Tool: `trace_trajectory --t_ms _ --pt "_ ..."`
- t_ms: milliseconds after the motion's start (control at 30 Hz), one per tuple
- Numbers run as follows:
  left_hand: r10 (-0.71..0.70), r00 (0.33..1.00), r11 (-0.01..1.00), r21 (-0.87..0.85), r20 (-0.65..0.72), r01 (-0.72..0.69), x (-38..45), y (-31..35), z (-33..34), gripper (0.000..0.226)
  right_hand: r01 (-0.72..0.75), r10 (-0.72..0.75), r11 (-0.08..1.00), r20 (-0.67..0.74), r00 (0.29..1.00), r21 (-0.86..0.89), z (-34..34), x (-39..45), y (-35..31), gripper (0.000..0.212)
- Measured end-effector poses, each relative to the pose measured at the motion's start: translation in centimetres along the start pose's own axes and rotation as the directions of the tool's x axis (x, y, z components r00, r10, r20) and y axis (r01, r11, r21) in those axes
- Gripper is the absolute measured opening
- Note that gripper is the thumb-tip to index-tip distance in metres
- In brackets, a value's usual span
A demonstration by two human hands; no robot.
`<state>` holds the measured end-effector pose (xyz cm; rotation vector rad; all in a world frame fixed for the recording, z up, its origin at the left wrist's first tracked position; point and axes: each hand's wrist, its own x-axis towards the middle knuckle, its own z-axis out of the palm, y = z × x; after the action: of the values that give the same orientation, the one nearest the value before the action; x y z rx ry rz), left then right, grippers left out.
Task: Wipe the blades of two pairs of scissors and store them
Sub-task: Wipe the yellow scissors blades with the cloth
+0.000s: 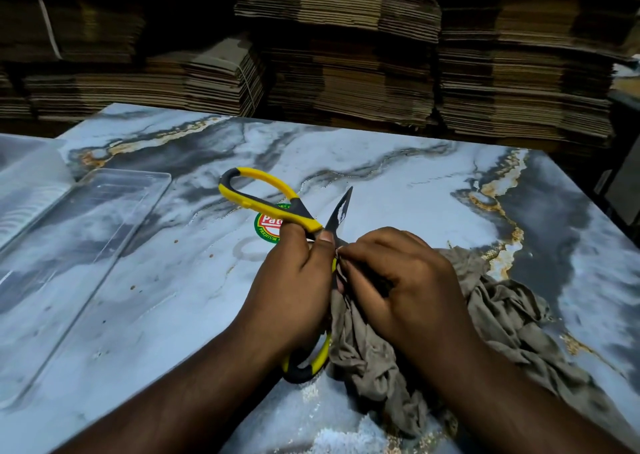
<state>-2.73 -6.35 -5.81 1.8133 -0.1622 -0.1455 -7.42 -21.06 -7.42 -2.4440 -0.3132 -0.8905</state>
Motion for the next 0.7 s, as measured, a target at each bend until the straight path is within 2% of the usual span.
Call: trace_trajectory --t_ms 167,267,333,400,467,533,700 --pt "-0.002 1.0 1.0 0.009 -0.004 0.002 -0.2 0.2 -0.2 0.024 0.176 -0.174 0.976 0.026 0.984 -0.124 -0.2 0.5 0.7 0.022" --pt "-0.018 1.0 1.0 -0.015 -0.006 0.018 -0.3 0.1 -0.4 0.022 0.224 -0.216 0.968 0.077 0.973 -0.111 -1.1 0.3 0.7 0.021" --pt "-0.039 0.999 0.998 -0.058 0.003 0.039 -0.1 0.0 -0.4 0.021 0.169 -0.163 0.983 0.083 0.983 -0.073 -1.8 -0.1 0.6 0.014" --pt "-0.049 0.998 0.995 -0.09 0.025 0.051 0.0 -0.1 -0.3 0.021 0.054 -0.053 0.997 0.013 0.999 -0.046 -2.3 -0.3 0.5 0.01" --pt "-0.036 0.999 0.998 -0.058 0.024 0.038 0.1 -0.1 -0.2 0.022 -0.046 0.045 0.999 -0.047 0.998 -0.025 -2.1 -0.1 0.8 0.011" --pt "-0.021 1.0 1.0 -0.019 0.014 0.021 0.0 -0.1 -0.3 0.023 -0.066 0.067 0.998 -0.028 0.997 0.009 -1.3 0.3 1.1 0.013" --pt "-0.036 0.999 0.999 -0.028 0.0 0.036 0.3 -0.4 -0.3 0.023 0.147 -0.14 0.981 0.063 0.988 -0.123 0.0 0.6 1.2 0.012"
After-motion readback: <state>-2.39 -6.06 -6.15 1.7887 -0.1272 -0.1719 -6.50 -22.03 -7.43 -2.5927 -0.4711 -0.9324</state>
